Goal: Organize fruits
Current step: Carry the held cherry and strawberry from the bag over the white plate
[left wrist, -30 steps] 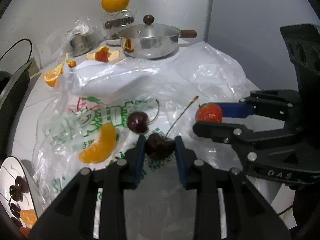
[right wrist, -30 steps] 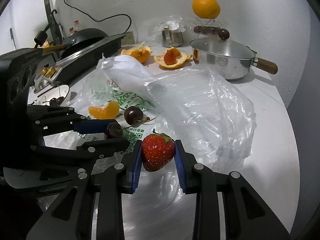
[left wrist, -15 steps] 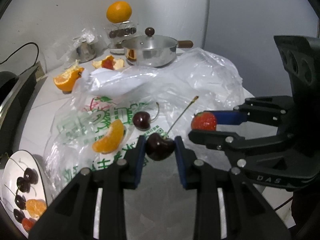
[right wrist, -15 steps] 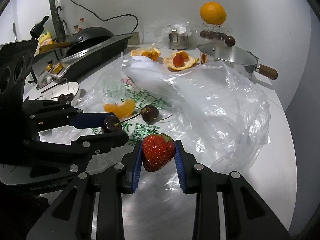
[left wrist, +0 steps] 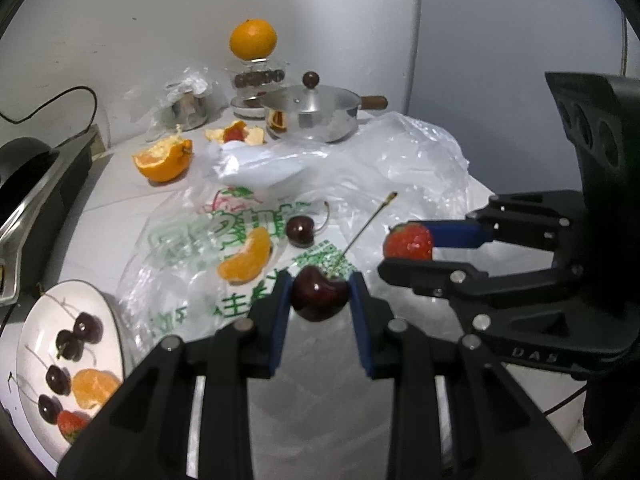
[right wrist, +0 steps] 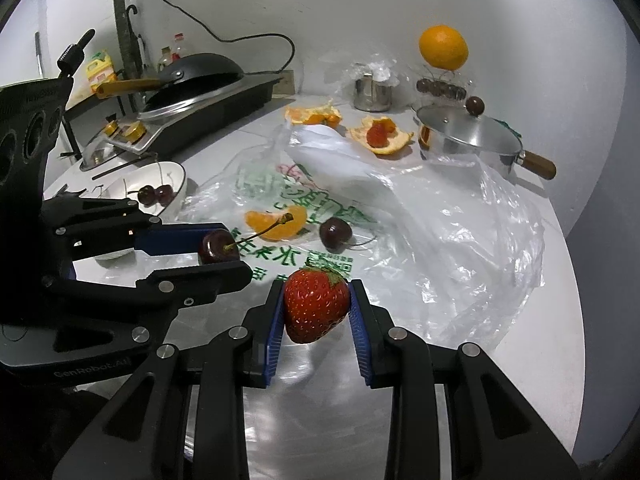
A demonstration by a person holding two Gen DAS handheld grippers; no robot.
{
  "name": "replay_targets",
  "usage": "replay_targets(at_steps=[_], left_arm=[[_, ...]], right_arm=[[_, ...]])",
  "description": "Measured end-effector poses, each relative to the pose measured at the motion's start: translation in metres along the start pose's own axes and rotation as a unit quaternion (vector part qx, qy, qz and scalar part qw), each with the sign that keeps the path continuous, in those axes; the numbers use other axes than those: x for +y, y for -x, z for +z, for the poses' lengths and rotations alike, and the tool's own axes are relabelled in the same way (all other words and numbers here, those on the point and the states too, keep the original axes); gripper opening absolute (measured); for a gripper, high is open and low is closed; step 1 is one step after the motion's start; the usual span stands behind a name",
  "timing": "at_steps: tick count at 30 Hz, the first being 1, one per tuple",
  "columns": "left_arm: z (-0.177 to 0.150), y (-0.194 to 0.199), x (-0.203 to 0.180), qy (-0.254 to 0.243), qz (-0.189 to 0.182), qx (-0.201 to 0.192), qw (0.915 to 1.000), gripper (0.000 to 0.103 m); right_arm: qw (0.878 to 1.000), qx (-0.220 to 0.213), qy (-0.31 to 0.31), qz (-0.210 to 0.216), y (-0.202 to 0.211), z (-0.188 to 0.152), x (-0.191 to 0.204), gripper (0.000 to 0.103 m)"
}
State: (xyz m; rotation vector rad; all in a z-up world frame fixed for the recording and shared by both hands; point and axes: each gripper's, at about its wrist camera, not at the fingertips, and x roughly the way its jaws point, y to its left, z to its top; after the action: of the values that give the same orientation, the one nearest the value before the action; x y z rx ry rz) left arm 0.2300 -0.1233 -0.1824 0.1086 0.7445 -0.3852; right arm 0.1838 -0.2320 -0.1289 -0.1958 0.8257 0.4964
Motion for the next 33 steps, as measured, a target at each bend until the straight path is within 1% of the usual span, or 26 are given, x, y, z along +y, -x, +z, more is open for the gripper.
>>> replay_targets(at_steps=[13,26,30,33], left_arm=[[-0.02,0.04,0.019,0.015,0.011,-0.024,0.9995,0.03],[-0.038,0.068,0.04,0.03,0.03,-0.044,0.9981,0.03],[-0.044,0.077,0.05,0.04,0.025,-0.051,0.9976,0.03],[-0.049,0.087,0.058,0.045,0.031,-0.058,0.9968,0.03]], right_arm=[[1.0,-0.005,0.028,-0.003,0.011,0.009,0.038,0.033],[0.998,-0.003,0.058,0.001,0.014,0.015,0.08,0.033],[0.998,-0.003,0.067,0.003,0.013,0.019,0.092,0.032],[0.997,-0.003,0.075,0.006,0.011,0.021,0.103,0.033]])
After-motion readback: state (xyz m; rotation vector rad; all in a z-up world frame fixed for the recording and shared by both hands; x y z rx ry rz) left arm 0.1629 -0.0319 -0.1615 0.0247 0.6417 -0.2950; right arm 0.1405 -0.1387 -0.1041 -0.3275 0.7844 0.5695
